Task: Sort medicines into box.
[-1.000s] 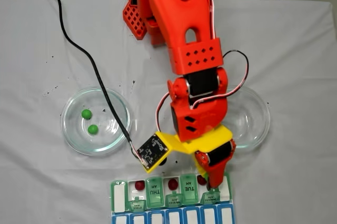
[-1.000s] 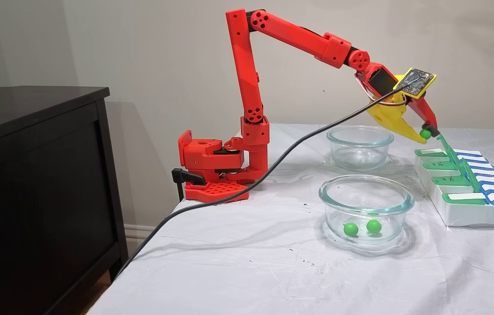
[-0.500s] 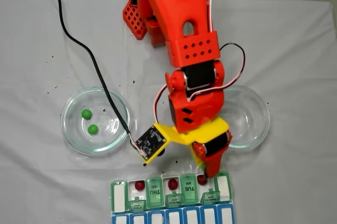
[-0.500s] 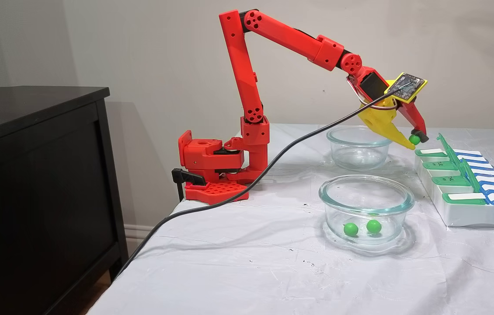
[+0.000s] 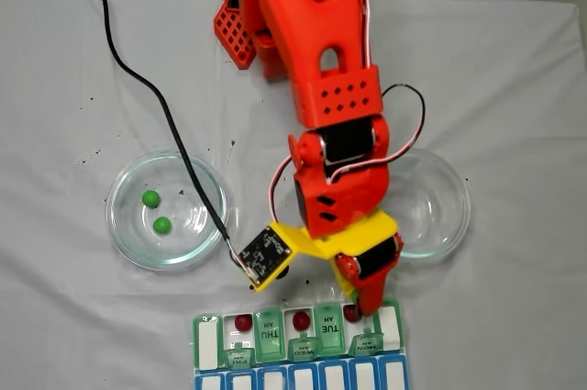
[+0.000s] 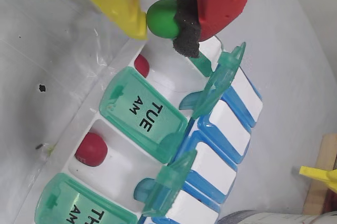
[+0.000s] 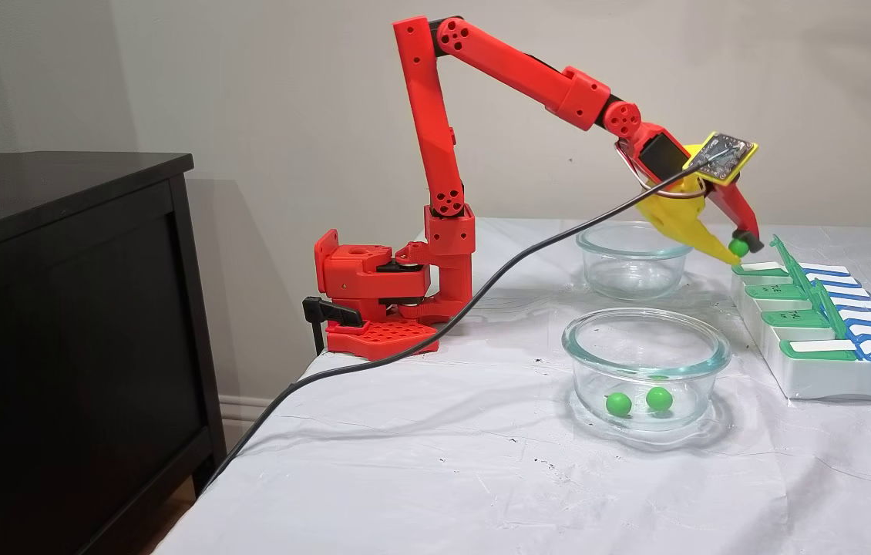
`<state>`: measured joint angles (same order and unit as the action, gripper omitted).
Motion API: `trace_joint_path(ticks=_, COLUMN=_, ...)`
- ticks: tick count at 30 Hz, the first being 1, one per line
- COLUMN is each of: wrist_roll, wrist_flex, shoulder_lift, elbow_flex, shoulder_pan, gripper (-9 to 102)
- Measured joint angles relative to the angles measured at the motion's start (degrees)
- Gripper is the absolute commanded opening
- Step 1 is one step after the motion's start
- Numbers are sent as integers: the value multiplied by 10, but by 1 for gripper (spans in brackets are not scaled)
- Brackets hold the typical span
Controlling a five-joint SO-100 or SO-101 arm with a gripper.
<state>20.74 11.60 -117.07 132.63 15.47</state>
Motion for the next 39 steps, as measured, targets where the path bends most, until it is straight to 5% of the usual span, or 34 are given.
trace_joint_path(ticks=39, wrist_roll=-6, wrist_flex=-49, shoulder_lift=32, elbow_flex=-14, shoulder_pan=-18, gripper=0)
